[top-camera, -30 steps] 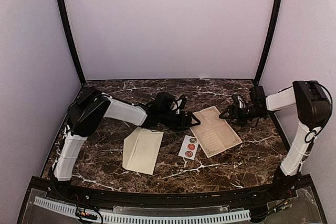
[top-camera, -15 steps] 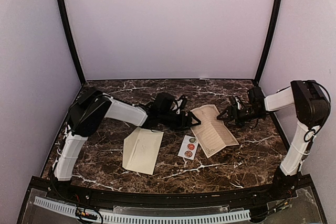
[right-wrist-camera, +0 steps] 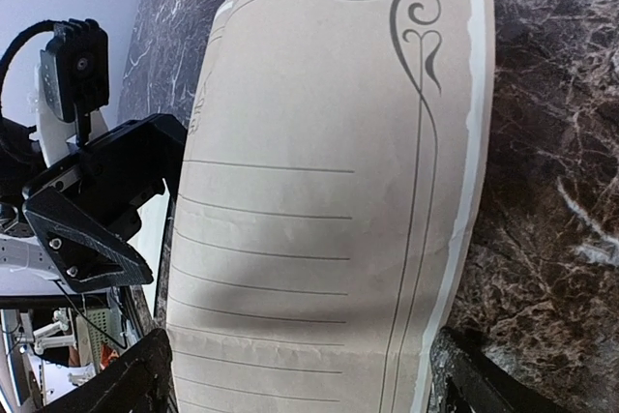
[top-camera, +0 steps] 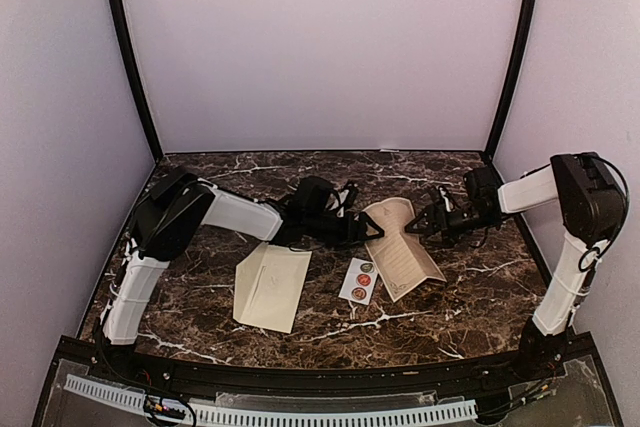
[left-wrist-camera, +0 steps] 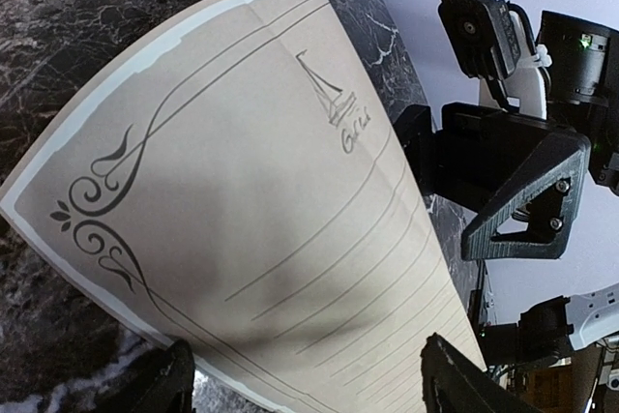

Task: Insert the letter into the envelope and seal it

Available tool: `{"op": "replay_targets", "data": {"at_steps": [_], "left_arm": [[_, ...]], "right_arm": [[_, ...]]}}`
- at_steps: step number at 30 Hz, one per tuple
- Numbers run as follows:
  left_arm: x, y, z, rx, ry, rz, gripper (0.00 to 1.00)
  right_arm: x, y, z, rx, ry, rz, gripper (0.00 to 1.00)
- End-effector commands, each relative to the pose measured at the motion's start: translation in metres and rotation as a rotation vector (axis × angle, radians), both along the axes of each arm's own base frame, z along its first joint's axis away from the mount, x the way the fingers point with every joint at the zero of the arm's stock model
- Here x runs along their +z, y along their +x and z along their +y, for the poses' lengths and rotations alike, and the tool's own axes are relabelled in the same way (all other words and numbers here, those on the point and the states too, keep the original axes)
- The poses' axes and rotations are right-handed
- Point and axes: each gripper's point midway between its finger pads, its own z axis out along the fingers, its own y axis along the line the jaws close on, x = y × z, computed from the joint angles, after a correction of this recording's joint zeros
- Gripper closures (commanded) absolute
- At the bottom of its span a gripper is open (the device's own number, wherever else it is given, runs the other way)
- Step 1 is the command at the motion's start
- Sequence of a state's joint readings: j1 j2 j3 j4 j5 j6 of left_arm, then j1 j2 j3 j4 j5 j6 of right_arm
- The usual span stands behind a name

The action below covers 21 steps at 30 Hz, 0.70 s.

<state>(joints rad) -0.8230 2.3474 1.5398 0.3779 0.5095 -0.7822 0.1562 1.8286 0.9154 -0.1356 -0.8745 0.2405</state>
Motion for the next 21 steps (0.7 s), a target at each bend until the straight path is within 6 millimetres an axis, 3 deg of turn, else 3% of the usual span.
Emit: {"op": "replay_targets", "data": {"at_steps": [1,21], "left_arm": [[-0.013,-0.005,-0.003,-0.015,0.017,0.035,0.2],[-0.011,-0.007,-0.014,-0.038,-0.01,0.034,0.21]], "right_arm": [[0.002,-0.013,0.005,0.016,-0.012,0.015,0.1],[0.016,-0.025,0.022,-0.005,-0.308,-0.072,0.07]]}}
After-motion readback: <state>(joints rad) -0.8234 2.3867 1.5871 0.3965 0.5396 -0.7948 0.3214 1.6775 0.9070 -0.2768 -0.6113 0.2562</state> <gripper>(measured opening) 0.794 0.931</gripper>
